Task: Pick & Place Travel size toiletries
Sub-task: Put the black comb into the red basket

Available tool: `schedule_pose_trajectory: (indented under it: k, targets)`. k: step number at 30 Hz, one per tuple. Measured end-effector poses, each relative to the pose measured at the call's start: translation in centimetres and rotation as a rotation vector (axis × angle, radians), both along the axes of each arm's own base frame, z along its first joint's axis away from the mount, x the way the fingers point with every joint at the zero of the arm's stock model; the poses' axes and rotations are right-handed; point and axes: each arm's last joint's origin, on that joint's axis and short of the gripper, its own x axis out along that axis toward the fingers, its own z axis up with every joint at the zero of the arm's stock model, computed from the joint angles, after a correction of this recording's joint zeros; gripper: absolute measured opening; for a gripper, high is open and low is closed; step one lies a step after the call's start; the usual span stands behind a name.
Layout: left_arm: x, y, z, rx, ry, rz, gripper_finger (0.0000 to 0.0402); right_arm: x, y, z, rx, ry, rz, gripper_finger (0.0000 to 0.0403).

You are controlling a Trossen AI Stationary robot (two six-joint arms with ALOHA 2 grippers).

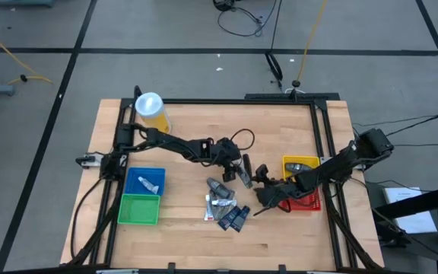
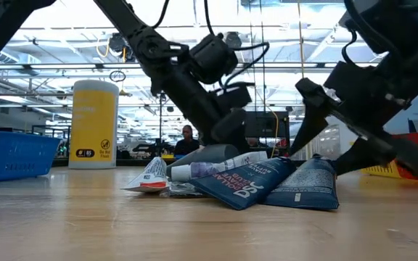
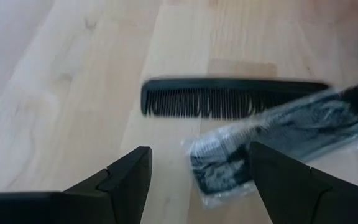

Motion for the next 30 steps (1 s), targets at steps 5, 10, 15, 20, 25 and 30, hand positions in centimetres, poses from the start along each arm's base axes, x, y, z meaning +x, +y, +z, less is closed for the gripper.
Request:
schedule_pose_trajectory:
  k: [5,10,15,20,25,30]
  targets:
    - [0.1,0.1,-0.6,-0.003,0.007,0.004,0.0266,1.0,0.3,-0.6,-0.099,-0.043,0.065,0.0257]
    - [0.0,0.0,-0.6,-0.004,0.013,0.002,0.0266,1.3,0.3,-0.8,-0.188,-0.06,0.074,0.0251]
    - [0.0,-0.1,-0.7,-0.011,0.019,-0.005,0.0266,1.2,0.5,-0.4,-0.278,-0.102,0.036,0.0247]
    - [0.0,-0.1,-0.7,-0.012,0.017,-0.004,0.0266,0.8,1.6,-0.4,-0.207,-0.138,0.031,0.0247]
    - [-0.2,-0.1,-0.1,-0.017,0.026,0.002,0.0266,0.6,2.3,-0.5,-0.007,-0.166,-0.004,0.0247]
    - [-0.8,-0.1,2.3,-0.027,0.003,0.026,0.0266,0.4,2.2,-0.2,0.071,-0.182,-0.068,0.0247]
